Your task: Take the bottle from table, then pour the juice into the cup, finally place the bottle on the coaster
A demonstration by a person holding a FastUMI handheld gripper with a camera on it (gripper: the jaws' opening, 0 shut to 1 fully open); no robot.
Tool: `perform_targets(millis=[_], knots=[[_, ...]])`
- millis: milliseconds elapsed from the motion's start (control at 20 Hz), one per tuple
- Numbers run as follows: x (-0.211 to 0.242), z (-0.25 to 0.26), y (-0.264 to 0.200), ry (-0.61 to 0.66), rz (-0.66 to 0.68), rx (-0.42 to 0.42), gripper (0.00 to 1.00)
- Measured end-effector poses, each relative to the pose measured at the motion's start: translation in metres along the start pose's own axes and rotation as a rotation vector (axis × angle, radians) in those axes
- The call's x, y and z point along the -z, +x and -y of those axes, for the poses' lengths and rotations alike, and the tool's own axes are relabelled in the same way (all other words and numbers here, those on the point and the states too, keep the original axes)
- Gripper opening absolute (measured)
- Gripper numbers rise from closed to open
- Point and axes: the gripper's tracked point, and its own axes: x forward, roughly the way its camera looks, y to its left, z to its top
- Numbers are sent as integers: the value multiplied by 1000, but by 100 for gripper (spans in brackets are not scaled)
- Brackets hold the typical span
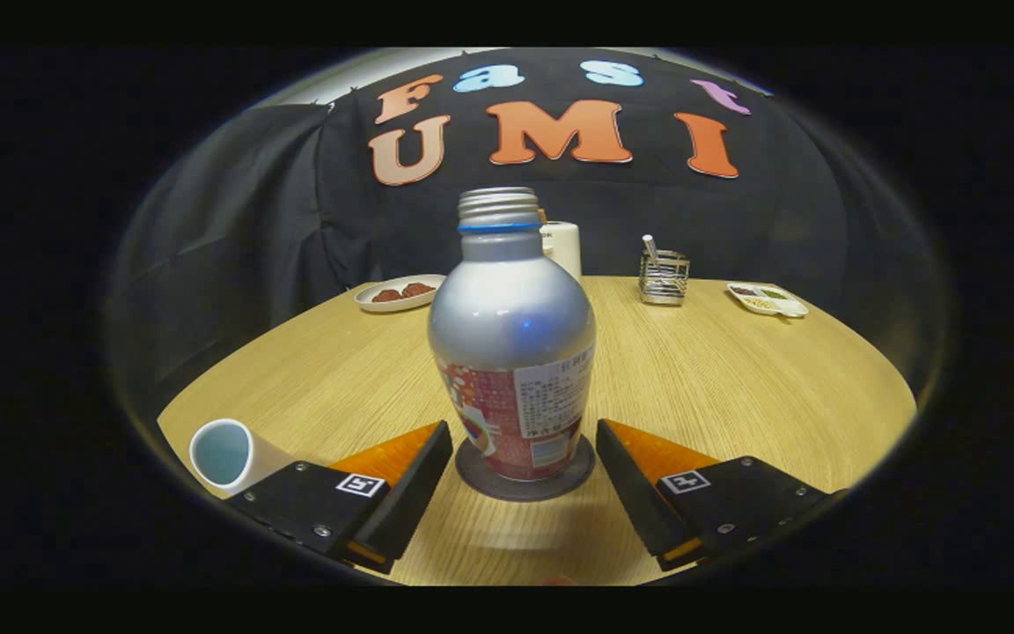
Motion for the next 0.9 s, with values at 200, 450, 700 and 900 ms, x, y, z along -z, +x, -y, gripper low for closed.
perform_targets(millis=[200, 450, 700, 900], knots=[[-5, 0, -27, 9, 19, -4, 98], [-27, 18, -80, 51, 63, -8, 98], [-49, 53, -129, 54, 139, 46, 98], [-51, 80, -162, 40, 178, 95, 97]])
